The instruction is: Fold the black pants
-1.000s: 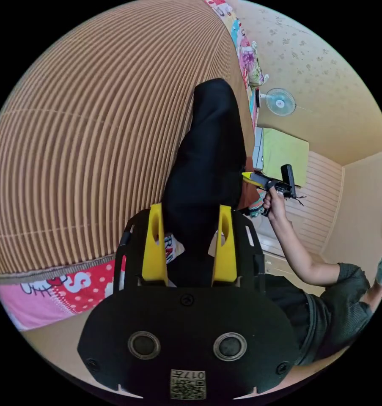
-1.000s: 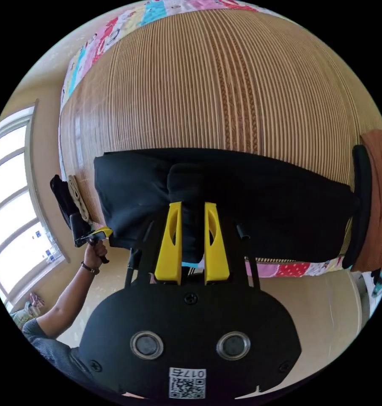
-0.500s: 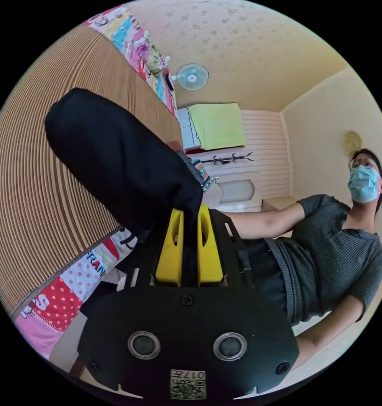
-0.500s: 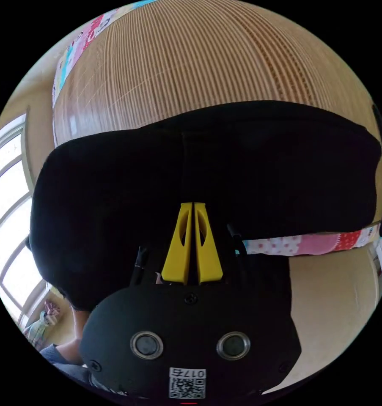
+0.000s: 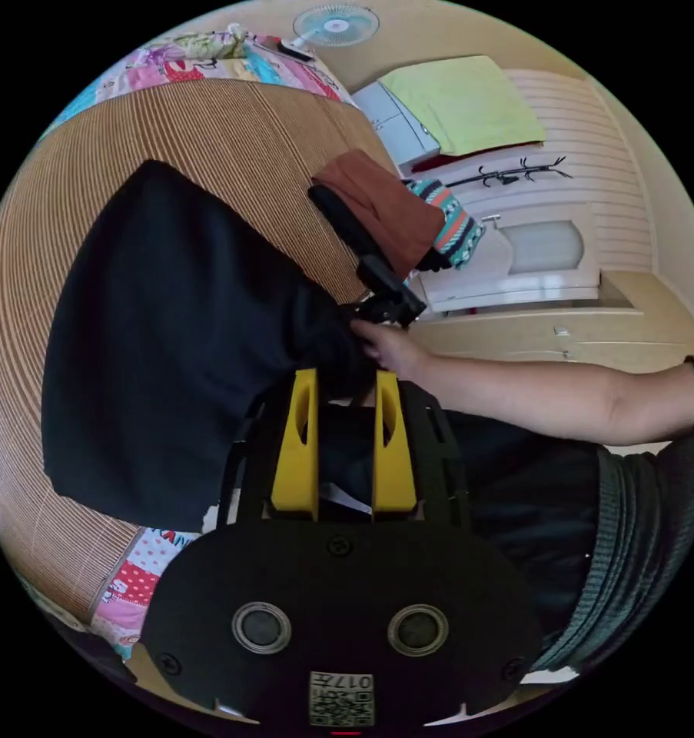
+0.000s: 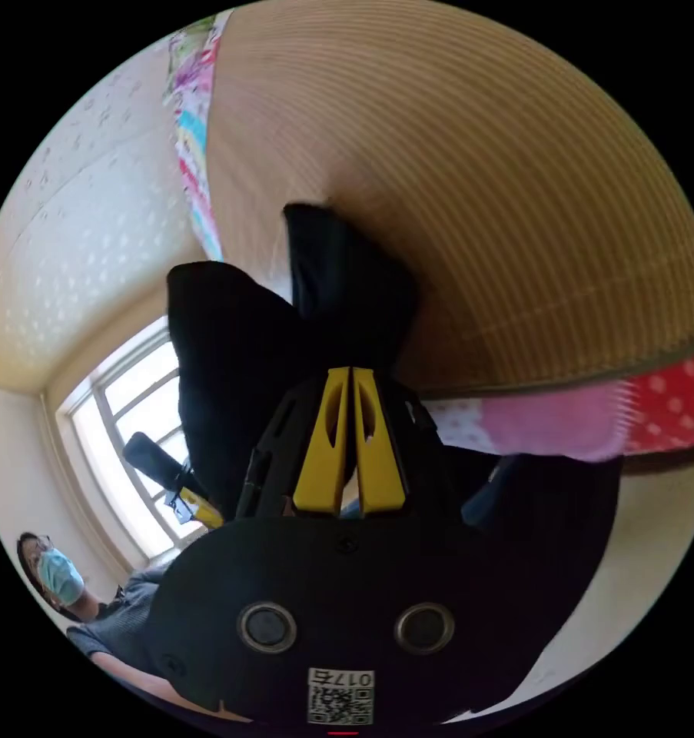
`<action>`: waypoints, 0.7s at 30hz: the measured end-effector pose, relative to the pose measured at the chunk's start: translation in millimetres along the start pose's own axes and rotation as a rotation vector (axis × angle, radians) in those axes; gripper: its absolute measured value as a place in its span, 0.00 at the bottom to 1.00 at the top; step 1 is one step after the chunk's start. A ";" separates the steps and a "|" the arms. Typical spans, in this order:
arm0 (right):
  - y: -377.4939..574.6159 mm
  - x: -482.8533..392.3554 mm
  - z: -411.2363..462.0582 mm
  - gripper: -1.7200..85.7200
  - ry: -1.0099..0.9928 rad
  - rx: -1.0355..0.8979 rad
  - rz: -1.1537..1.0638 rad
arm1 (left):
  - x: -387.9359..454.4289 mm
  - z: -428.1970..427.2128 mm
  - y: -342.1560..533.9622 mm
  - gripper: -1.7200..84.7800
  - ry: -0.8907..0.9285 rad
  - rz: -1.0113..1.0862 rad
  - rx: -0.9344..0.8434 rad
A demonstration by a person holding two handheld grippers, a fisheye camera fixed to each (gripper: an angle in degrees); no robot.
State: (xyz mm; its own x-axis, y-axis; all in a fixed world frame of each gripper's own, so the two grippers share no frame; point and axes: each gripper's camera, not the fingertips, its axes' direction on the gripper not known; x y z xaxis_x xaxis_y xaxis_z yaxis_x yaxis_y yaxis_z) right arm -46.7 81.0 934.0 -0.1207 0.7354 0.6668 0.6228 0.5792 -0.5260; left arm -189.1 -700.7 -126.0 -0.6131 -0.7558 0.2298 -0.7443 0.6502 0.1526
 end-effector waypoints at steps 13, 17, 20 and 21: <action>3.7 102.0 -179.5 0.06 -0.194 0.004 0.063 | -140.2 1.4 162.8 0.29 -0.039 -0.733 0.412; -5.0 115.9 -158.2 0.13 -0.245 -0.065 0.164 | -173.8 64.4 167.5 0.24 0.396 -0.719 0.366; -12.7 120.4 -144.0 0.18 -0.326 -0.085 0.172 | -162.0 87.4 164.1 0.16 0.519 -0.748 0.387; -15.3 120.6 -140.8 0.20 -0.348 -0.094 0.168 | -157.8 91.7 162.5 0.15 0.565 -0.745 0.397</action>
State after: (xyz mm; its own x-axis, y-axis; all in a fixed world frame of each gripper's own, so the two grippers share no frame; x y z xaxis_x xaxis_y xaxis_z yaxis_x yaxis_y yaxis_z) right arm 38.1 111.3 1096.8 -0.2559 0.9018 0.3483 0.7222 0.4179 -0.5512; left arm -237.5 -482.9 -225.6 0.1811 -0.7444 0.6427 -0.9832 -0.1221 0.1356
